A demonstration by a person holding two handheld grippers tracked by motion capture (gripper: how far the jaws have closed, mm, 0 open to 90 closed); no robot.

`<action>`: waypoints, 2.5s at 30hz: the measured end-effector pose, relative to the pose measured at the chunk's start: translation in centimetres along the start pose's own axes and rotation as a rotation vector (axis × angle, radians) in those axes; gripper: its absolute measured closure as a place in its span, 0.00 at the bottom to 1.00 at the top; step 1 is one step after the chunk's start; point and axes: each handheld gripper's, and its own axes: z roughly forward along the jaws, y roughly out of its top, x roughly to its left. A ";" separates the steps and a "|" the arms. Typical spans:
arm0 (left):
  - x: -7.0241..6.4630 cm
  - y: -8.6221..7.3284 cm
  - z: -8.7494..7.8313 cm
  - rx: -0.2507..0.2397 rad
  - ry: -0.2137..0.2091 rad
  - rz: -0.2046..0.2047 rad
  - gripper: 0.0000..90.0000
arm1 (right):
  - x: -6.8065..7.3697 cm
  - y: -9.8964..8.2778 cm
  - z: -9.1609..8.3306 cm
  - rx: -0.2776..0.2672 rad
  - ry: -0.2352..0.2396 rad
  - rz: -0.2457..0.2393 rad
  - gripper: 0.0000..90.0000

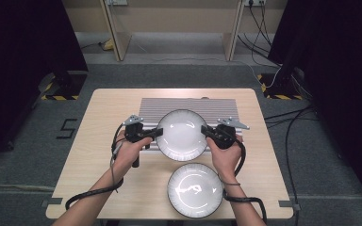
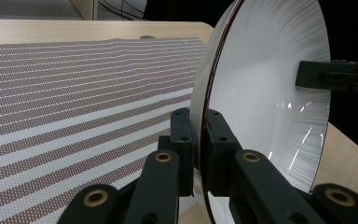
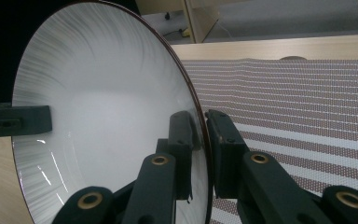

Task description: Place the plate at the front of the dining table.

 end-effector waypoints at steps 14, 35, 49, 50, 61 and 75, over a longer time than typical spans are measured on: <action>0.5 0.7 1.0 -0.007 0.012 0.000 0.92 | -0.5 0.8 0.8 -0.003 -0.017 -0.015 0.89; 1.2 1.3 2.7 0.015 0.038 -0.005 0.92 | -1.4 1.1 2.2 0.006 -0.036 -0.004 0.89; 1.8 2.1 3.9 0.019 0.056 -0.015 0.91 | -2.3 1.8 3.6 0.015 -0.049 0.006 0.89; 1.9 2.2 4.0 0.020 0.056 -0.016 0.91 | -2.3 1.8 3.6 0.015 -0.049 0.006 0.89; 2.7 2.5 4.4 0.019 0.070 -0.021 0.91 | -2.4 2.3 4.7 0.023 -0.052 0.000 0.89; 3.1 3.4 5.6 0.030 0.085 -0.019 0.91 | -3.2 2.7 5.7 0.024 -0.061 0.013 0.89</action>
